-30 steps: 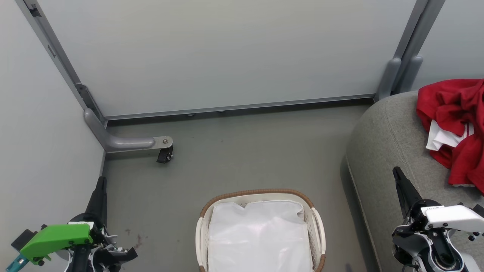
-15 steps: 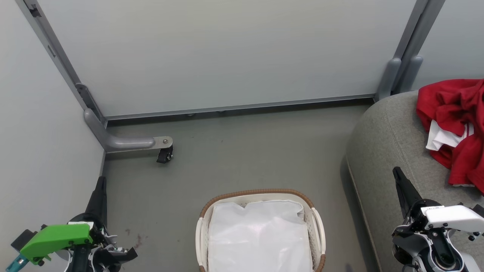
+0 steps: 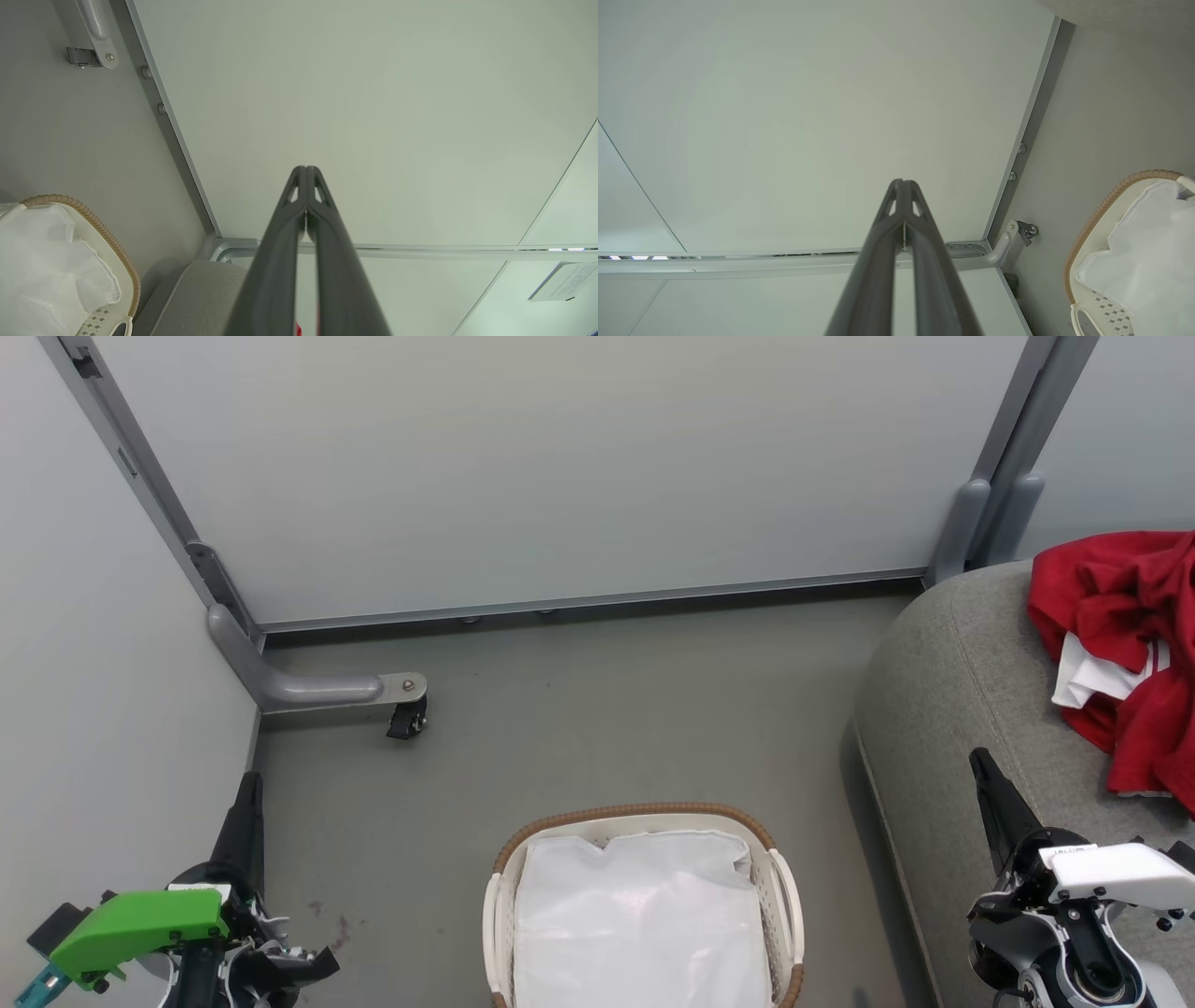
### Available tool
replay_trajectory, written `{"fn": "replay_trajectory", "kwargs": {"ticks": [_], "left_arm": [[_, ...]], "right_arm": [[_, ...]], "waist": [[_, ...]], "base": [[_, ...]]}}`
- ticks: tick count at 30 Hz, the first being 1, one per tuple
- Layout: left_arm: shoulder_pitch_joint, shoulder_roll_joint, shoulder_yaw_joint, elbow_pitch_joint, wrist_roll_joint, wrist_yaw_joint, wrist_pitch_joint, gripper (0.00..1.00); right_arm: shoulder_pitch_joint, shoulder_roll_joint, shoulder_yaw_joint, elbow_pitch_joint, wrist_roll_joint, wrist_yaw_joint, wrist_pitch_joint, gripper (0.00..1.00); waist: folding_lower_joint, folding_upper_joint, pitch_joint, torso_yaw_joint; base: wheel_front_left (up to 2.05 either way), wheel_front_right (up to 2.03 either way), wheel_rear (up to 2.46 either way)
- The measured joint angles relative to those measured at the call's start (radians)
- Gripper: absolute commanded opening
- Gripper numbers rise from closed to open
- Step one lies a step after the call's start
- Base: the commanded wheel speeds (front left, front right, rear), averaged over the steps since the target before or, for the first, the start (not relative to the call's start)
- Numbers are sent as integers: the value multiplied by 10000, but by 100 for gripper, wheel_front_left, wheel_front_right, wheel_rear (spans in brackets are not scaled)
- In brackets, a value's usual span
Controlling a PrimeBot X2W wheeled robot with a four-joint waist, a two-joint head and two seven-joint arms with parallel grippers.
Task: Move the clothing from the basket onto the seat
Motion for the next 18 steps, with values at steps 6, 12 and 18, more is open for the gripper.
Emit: {"fn": "replay_trajectory", "kwargs": {"ticks": [6,12,18], "left_arm": [[0,0,4,0,0,0,0,0],[0,-2,6,0,0,0,2,0],[0,-2,8,0,0,0,2,0]], "right_arm": [[0,0,0,-2,0,0,0,0],[0,0,0,-2,0,0,0,0],[0,0,0,-2,0,0,0,0]], "waist": [[0,0,0,0],[0,0,0,0],[0,0,0,0]], "base": [[0,0,0],[0,0,0],[0,0,0]]}}
